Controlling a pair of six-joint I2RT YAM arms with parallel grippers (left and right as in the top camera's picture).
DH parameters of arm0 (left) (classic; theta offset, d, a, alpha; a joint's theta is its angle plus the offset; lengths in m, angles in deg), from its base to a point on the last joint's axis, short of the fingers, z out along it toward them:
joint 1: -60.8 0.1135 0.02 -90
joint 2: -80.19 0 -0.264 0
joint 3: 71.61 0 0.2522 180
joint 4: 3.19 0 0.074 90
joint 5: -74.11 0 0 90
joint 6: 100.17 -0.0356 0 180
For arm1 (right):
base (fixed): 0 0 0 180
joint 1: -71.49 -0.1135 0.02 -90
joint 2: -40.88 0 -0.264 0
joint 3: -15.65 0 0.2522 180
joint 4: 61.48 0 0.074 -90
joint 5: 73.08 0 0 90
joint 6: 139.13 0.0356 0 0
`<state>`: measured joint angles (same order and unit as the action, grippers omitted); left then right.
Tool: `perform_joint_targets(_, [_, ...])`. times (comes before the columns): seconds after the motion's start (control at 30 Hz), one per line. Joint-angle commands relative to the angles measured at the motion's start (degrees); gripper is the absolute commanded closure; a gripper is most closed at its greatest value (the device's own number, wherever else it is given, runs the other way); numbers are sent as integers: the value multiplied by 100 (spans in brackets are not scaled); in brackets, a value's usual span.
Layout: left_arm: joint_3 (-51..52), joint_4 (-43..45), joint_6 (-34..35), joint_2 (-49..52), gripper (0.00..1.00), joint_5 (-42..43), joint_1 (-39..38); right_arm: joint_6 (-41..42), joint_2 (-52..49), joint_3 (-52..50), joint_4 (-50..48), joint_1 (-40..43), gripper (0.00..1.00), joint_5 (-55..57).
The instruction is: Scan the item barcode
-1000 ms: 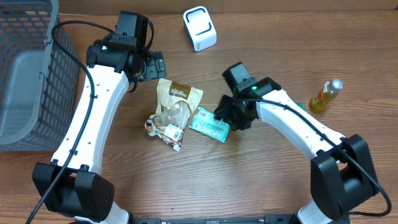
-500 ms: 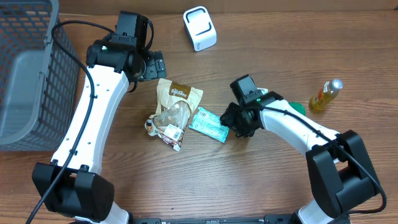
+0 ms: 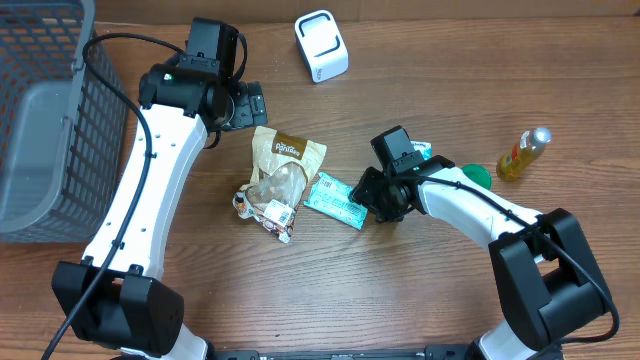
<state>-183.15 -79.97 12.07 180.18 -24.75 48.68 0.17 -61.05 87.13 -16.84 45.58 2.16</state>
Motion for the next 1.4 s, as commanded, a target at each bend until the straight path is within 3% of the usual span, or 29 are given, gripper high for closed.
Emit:
perform_joint_targets(0.0, [-96,0,-85,-68,0,-52,-28,-26,-31,-55,-129,7,55,-293])
perform_joint_targets(0.4, [-96,2,-85,-68,0,-52,-28,-20,-31,-304,-144,-144,48,-168])
perform_joint_targets(0.67, [-96,0,-85,-68,0,-52,-28,46,-31,-592,-920,-308,54,-160])
perform_joint_targets(0.9, [-96,2,-85,-68,0,-52,-28,42,-31,-612,-979,-262,63,-146])
perform_joint_targets(1.1, [-96,2,-85,-68,0,-52,-28,35,-31,-612,-1095,-240,49,-133])
perform_joint_targets(1.17, [-96,2,-85,-68,0,-52,-28,20,-31,-612,-1193,-234,48,-109])
perform_joint_targets(1.37, [-96,2,-85,-68,0,-52,-28,22,-31,-636,-1211,-232,65,-26])
